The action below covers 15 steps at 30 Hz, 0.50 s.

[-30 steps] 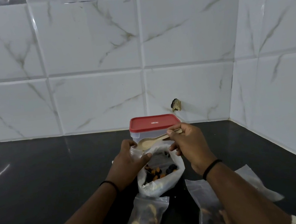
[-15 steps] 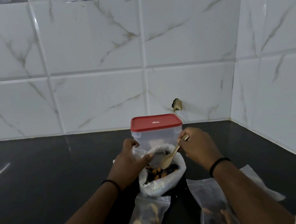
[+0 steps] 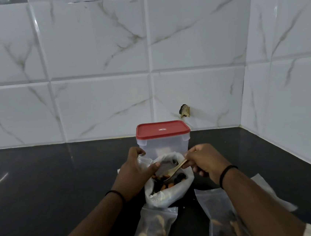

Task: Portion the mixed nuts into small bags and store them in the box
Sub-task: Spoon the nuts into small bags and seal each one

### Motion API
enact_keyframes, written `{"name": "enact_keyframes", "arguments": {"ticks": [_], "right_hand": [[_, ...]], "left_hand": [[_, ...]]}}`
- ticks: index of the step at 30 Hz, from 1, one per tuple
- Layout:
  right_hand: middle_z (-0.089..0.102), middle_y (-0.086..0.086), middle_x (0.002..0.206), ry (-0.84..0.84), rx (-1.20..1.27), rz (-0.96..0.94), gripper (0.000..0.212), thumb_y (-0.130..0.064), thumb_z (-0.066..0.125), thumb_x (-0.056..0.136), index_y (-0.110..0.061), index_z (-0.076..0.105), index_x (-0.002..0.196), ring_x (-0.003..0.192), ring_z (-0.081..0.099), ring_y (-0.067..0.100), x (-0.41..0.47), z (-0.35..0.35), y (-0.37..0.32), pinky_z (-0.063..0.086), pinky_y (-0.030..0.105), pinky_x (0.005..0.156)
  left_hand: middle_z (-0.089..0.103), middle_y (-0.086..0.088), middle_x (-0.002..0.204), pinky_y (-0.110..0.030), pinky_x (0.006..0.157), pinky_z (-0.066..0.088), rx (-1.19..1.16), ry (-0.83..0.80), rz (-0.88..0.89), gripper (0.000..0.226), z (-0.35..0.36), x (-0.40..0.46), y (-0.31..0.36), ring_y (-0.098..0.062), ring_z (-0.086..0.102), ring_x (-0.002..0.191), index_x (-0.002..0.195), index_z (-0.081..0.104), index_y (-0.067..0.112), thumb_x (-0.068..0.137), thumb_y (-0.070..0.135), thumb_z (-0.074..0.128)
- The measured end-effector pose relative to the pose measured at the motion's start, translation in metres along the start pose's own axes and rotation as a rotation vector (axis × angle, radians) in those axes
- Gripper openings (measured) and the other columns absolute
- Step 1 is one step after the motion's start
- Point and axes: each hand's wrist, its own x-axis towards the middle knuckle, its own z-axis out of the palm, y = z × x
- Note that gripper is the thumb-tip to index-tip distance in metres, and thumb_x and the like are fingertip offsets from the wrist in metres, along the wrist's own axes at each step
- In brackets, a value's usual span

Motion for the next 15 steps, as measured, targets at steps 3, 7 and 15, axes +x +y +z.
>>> {"name": "enact_keyframes", "arguments": {"ticks": [3,7,15], "right_hand": [[0.076,0.016,0.078,0.032,0.052,0.043,0.012,-0.006,0.052,0.095,0.001,0.062,0.098,0.045,0.042,0.011,0.001,-0.004,-0.003,0.030,0.021,0.040],[0.076,0.013,0.075,0.063,0.115,0.046,0.014,-0.007,0.052,0.096,-0.001,0.063,0.100,0.046,0.042,0.010,0.003,-0.007,-0.005,0.030,0.022,0.041],[0.074,0.014,0.088,0.155,0.303,-0.182,0.010,-0.015,0.059,0.098,-0.008,0.065,0.100,0.050,0.051,0.011,0.000,0.001,-0.012,0.041,0.023,0.043]], "left_hand": [[0.059,0.004,0.107,-0.016,0.065,0.044,0.000,0.000,0.002,0.051,0.000,-0.001,0.000,-0.001,0.056,0.087,0.118,0.040,0.029,0.081,0.050,0.069],[0.059,0.002,0.109,-0.021,0.068,0.046,-0.009,-0.010,-0.008,0.054,0.000,-0.001,0.001,-0.007,0.059,0.090,0.118,0.040,0.030,0.080,0.053,0.069],[0.058,0.002,0.105,-0.032,0.079,0.054,-0.019,-0.015,-0.009,0.048,0.000,0.000,0.000,-0.009,0.061,0.088,0.116,0.038,0.033,0.082,0.048,0.069]]}}
